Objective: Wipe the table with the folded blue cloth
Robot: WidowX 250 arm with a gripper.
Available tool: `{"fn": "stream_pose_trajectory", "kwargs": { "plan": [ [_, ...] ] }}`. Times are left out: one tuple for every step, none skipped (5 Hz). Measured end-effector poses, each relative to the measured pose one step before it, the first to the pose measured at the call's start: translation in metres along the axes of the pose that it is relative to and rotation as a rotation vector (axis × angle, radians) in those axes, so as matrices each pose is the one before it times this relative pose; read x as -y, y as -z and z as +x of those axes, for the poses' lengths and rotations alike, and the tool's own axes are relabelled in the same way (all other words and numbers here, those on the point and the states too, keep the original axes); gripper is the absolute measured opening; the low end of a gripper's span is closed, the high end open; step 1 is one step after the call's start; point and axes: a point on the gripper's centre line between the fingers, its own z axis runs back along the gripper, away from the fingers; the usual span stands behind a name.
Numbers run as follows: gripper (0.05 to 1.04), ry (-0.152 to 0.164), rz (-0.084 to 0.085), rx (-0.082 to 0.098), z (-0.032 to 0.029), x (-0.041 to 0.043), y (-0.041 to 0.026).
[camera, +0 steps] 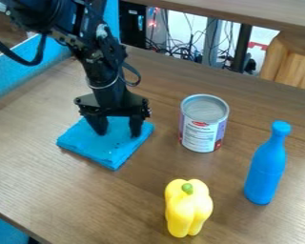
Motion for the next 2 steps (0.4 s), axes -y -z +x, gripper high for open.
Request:
{"fn": "stream_pose_trajectory", "kwargs": {
  "plan": [
    [1.001, 0.0063, 0.0247, 0.0385, 0.00810, -0.00040, 0.00599],
    [1.001, -0.0355, 0.0247, 0.0579, 0.02729, 0.00122, 0.01064]
  ]
}}
